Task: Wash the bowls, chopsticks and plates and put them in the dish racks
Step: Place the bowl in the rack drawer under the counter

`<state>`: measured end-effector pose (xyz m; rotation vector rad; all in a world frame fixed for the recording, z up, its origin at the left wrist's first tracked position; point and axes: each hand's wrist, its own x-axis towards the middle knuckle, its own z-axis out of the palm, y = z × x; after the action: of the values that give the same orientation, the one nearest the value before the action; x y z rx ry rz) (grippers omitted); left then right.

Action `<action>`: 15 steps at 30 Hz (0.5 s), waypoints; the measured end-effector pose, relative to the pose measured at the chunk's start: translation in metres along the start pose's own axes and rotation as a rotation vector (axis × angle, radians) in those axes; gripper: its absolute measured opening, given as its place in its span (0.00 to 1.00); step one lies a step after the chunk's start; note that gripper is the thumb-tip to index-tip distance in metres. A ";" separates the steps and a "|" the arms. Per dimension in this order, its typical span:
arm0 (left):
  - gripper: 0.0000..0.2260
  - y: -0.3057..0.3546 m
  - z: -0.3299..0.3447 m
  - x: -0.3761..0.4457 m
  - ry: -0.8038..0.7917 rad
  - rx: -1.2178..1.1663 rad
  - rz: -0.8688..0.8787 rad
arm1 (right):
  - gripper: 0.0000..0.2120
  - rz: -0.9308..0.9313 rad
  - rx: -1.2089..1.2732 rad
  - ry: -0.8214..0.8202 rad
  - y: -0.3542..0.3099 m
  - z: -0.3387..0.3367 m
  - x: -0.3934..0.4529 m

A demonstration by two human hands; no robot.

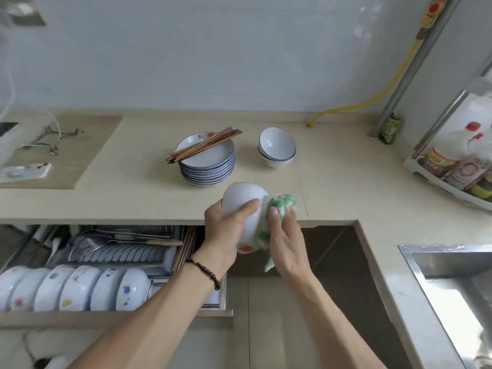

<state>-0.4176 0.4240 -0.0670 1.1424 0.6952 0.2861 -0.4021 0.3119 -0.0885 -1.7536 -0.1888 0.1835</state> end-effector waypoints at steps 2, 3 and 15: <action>0.13 0.001 -0.028 0.002 0.083 0.025 0.001 | 0.20 -0.031 0.001 -0.078 -0.003 0.030 -0.012; 0.13 0.003 -0.040 0.003 0.112 0.015 -0.012 | 0.16 -0.029 0.032 -0.119 -0.005 0.043 -0.018; 0.04 0.000 -0.136 -0.001 0.069 0.301 -0.003 | 0.20 0.006 -0.071 -0.370 -0.004 0.122 -0.014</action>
<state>-0.5046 0.5229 -0.0991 1.4226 0.8197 0.2236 -0.4434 0.4262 -0.1068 -1.7791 -0.4628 0.5117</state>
